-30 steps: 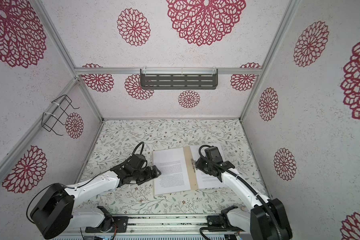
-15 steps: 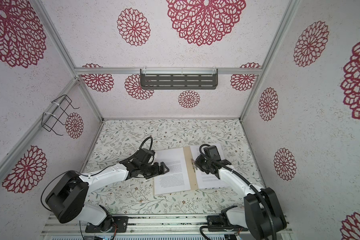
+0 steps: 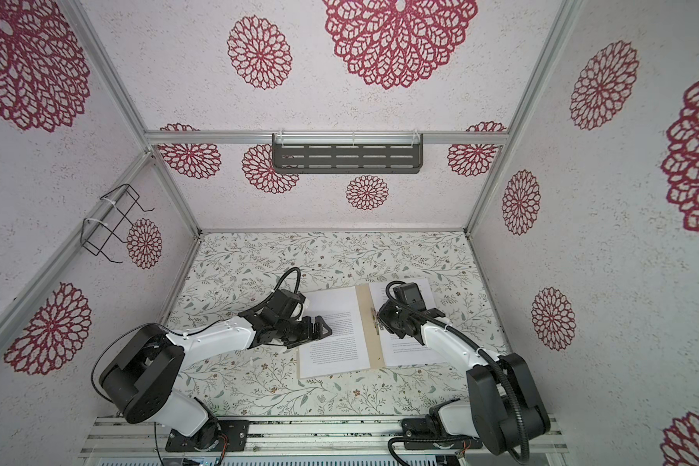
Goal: Put the files into the folder
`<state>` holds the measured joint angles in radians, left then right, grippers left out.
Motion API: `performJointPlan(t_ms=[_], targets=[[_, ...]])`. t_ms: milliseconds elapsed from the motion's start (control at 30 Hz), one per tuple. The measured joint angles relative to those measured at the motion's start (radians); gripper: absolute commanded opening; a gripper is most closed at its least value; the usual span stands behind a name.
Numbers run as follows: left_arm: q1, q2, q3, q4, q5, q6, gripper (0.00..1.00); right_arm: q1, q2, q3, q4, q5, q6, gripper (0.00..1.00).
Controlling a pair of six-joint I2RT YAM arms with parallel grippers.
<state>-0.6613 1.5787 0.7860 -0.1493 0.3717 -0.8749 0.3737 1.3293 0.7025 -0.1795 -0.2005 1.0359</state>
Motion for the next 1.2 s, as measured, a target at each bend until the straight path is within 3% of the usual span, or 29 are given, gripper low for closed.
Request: performJointPlan(t_ms=[1200], targets=[[0.000,0.039,-0.017,0.036,-0.007,-0.012,0.97,0.000,-0.027,-0.087,0.097,-0.014,0.057,0.11]])
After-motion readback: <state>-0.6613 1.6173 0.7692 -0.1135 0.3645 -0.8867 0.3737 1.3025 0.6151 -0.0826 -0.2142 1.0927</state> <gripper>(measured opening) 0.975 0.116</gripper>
